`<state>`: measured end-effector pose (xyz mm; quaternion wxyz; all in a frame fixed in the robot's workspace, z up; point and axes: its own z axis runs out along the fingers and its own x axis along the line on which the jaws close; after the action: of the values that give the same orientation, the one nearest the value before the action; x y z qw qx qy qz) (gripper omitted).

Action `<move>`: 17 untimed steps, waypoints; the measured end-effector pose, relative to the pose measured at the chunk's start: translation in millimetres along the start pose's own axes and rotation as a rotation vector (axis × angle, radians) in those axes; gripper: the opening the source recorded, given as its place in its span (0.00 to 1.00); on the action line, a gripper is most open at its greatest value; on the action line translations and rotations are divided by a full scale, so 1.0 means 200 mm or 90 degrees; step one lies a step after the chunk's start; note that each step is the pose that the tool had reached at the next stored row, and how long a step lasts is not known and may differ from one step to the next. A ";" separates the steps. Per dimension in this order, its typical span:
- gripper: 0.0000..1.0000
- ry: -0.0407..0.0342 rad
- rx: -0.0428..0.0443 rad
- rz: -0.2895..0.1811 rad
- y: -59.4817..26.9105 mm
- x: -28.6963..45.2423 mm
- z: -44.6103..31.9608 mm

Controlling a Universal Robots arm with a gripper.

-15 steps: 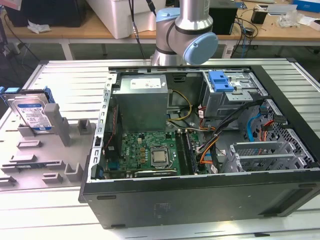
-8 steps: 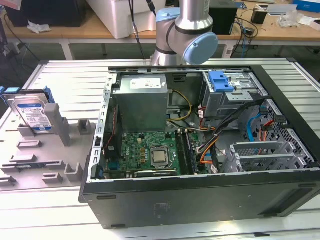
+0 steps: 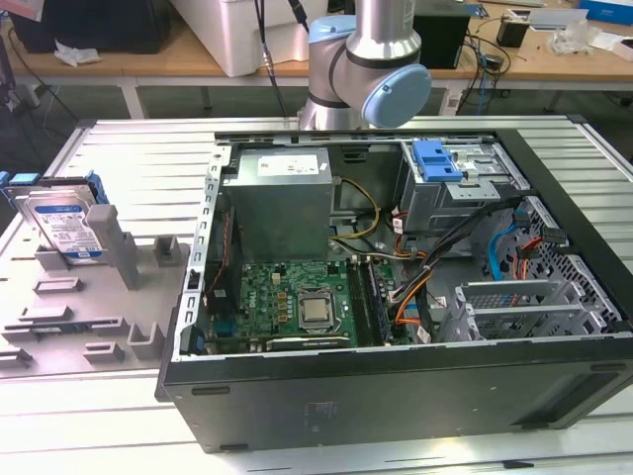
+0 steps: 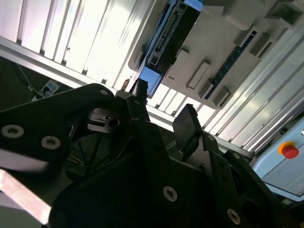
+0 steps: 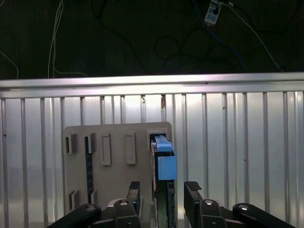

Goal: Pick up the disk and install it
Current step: 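Pick up the disk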

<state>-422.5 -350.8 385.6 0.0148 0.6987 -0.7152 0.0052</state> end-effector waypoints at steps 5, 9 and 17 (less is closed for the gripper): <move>0.50 0.0067 0.0063 0.000 0.000 -0.005 0.002; 0.50 0.0069 0.0100 0.000 0.002 -0.006 0.010; 0.50 0.0070 0.0108 0.000 0.004 -0.006 0.025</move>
<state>-423.4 -349.7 380.5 0.0128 0.6987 -0.7152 0.0151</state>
